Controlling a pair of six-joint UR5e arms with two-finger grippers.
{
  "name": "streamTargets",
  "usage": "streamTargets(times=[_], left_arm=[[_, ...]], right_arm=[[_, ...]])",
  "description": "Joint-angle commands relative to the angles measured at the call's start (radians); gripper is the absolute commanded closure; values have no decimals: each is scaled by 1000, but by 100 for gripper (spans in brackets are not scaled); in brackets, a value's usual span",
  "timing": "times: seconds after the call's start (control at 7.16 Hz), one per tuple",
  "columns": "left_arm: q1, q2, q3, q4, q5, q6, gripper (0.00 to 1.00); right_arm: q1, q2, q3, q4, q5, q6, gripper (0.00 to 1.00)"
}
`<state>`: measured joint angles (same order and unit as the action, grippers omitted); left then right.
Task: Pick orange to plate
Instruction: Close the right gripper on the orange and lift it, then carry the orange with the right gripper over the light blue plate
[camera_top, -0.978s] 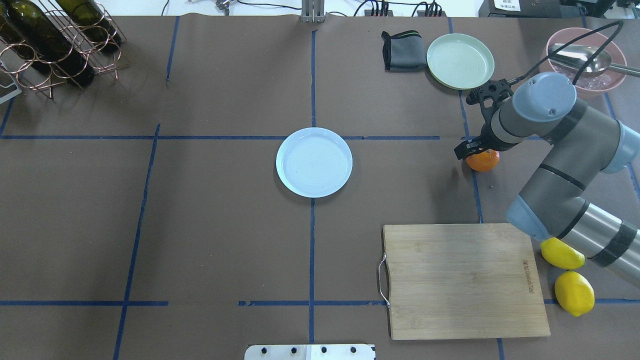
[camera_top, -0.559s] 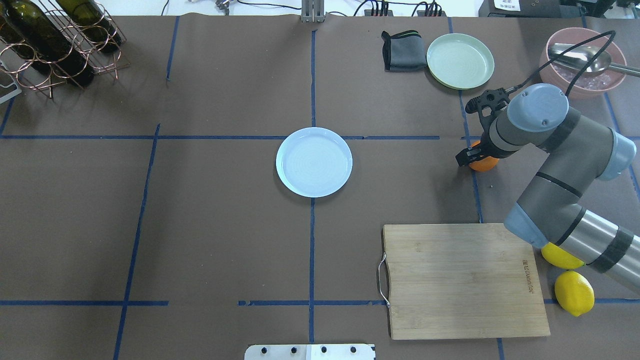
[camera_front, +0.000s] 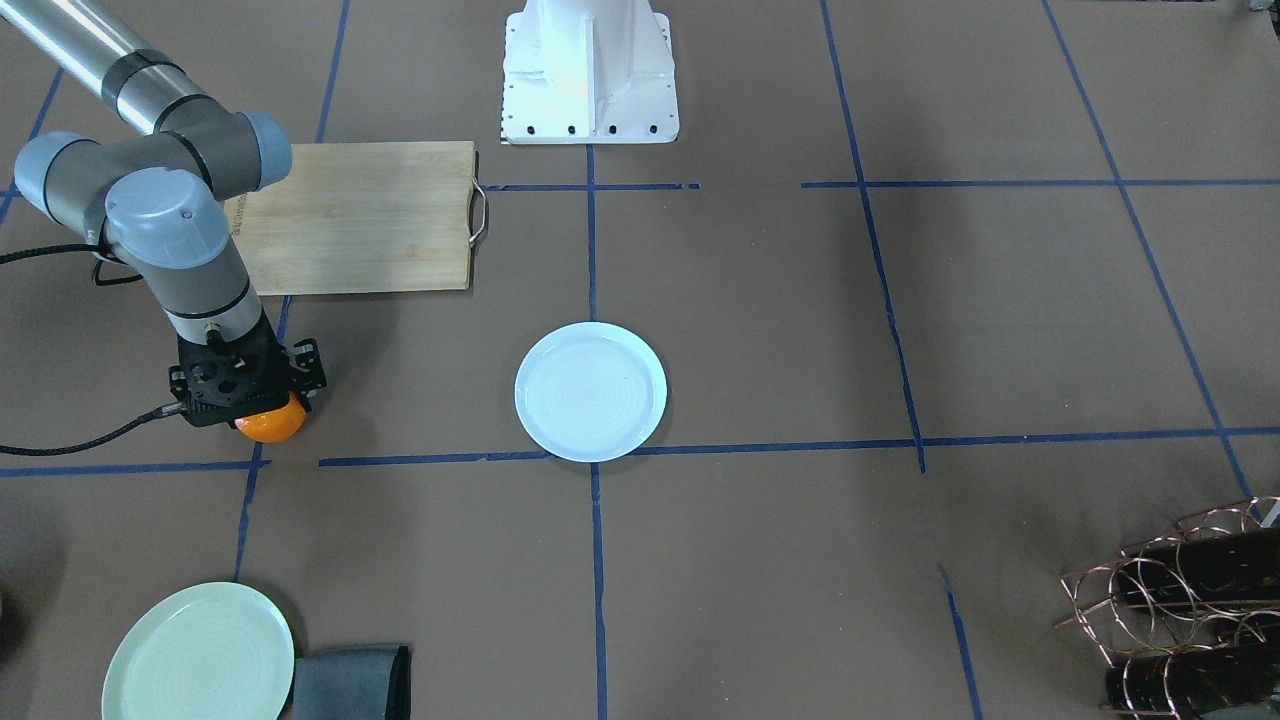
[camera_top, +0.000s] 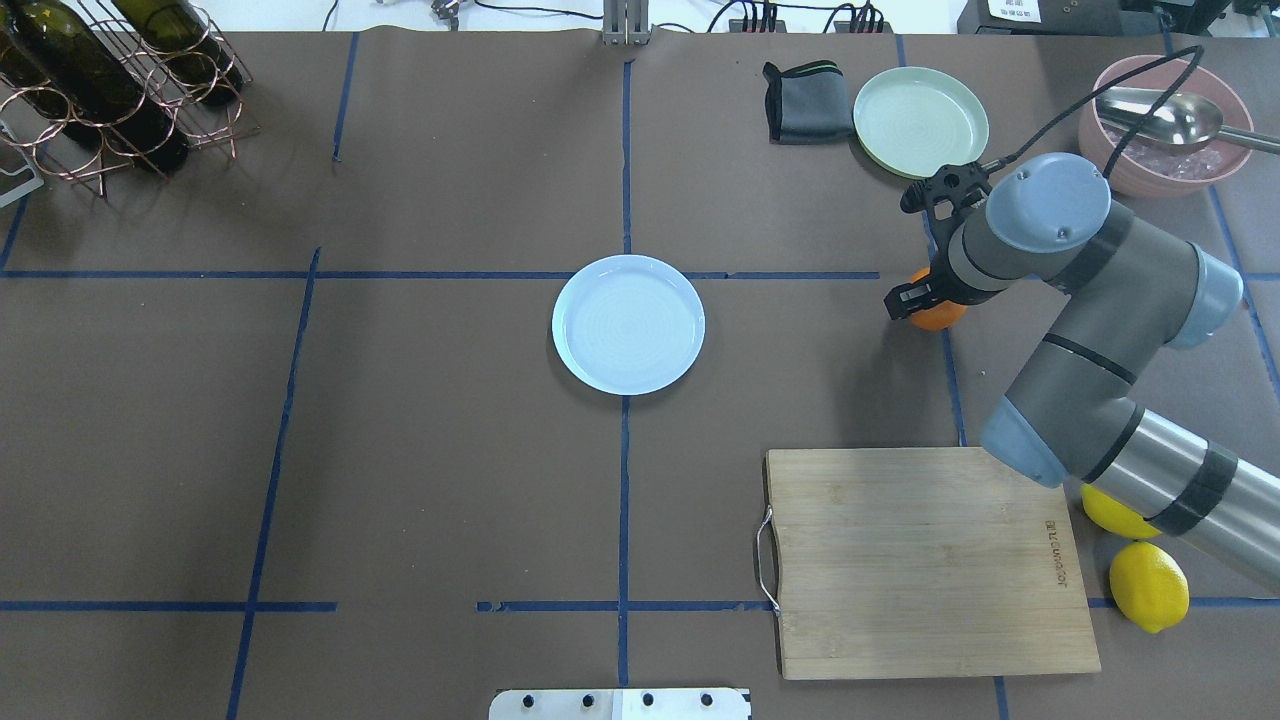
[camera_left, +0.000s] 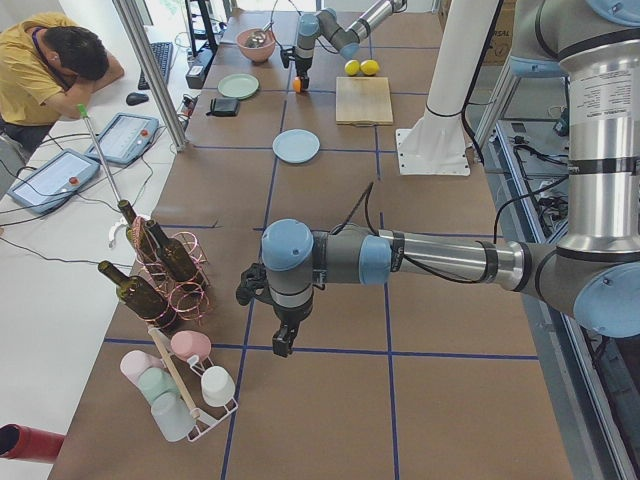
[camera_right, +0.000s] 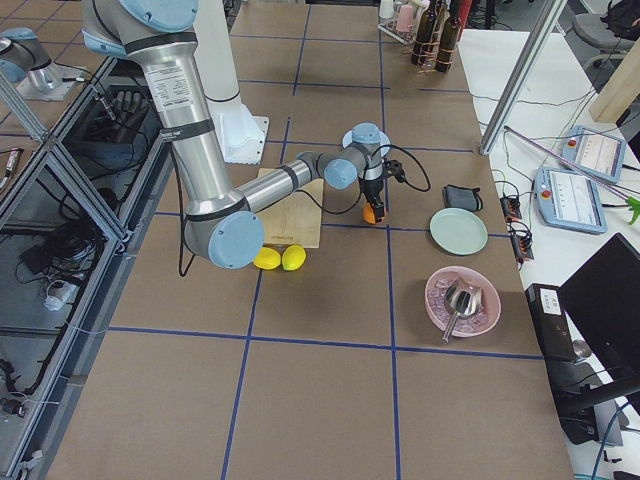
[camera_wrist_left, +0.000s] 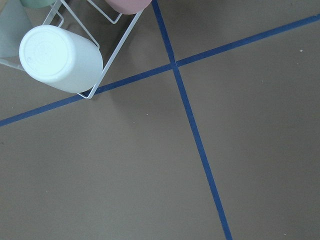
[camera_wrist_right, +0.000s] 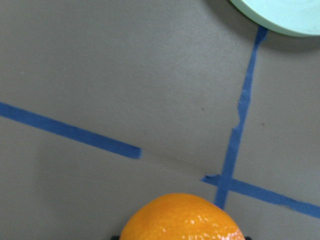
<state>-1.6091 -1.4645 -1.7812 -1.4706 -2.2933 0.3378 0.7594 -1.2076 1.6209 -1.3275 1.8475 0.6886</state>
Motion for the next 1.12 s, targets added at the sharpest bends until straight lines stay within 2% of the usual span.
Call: streamTargets(times=[0.0, 0.14, 0.28, 0.56, 0.7, 0.98], left_arm=[[0, 1, -1, 1, 0, 1, 0], [0, 1, -1, 1, 0, 1, 0], [0, 0, -1, 0, 0, 1, 0], [0, 0, 0, 1, 0, 1, 0], [0, 0, 0, 0, 0, 1, 0], [0, 0, 0, 0, -2, 3, 0]], right_arm=[[-64, 183, -22, -95, -4, 159, 82], [-106, 294, -47, -178, -40, 251, 82], [-150, 400, -128, -203, -89, 317, 81], [-231, 607, -350, -205, -174, 435, 80], [-255, 643, -404, -205, -201, 462, 80], [-282, 640, -409, -254, -241, 463, 78]])
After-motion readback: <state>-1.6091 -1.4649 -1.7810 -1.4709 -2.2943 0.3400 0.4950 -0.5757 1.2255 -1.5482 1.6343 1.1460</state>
